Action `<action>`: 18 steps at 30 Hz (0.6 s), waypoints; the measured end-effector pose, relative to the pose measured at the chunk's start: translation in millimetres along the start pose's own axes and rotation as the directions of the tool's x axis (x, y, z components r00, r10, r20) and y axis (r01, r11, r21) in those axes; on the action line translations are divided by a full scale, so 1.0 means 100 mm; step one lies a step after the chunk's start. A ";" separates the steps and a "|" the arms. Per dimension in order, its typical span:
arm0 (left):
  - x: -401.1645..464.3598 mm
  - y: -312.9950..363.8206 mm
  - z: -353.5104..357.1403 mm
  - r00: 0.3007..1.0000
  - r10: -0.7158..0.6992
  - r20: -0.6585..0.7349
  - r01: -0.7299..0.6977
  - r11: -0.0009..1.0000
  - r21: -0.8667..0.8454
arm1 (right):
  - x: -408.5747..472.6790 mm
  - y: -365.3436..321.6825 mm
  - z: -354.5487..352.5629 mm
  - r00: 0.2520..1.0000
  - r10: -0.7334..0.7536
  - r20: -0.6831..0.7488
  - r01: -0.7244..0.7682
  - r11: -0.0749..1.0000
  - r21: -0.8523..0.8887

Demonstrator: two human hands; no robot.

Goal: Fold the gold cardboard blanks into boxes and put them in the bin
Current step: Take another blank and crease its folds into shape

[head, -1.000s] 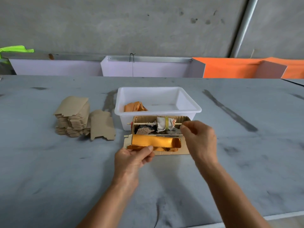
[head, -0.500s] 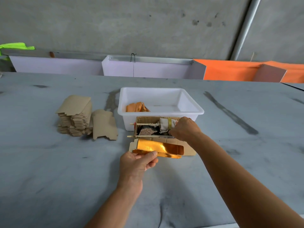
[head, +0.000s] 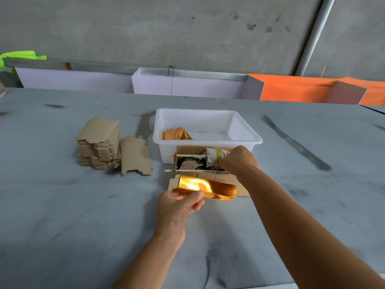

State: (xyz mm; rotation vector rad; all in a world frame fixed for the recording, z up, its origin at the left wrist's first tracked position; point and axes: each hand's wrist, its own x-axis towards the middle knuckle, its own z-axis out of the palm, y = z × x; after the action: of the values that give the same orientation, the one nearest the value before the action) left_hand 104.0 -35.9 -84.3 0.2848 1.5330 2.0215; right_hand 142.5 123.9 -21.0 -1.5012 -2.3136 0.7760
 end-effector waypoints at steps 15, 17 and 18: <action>0.01 -0.01 0.09 1.000 0.013 0.012 -0.013 1.000 0.018 | 0.07 -0.02 -0.10 0.996 -0.087 -0.001 0.087 0.996 0.017; 0.02 -0.01 0.12 1.000 0.020 0.013 -0.020 1.000 0.020 | 0.04 -0.04 -0.13 0.995 -0.100 -0.011 0.100 0.995 -0.011; 0.02 0.00 0.14 1.000 0.024 0.013 -0.024 1.000 0.020 | 0.03 -0.04 -0.14 0.994 -0.104 -0.014 0.104 0.994 -0.038</action>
State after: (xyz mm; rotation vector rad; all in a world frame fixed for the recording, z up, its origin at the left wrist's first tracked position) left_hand 109.4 -23.1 -80.5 0.3255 1.5497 2.0197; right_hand 144.9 128.8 -7.7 -1.3838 -2.3859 0.6947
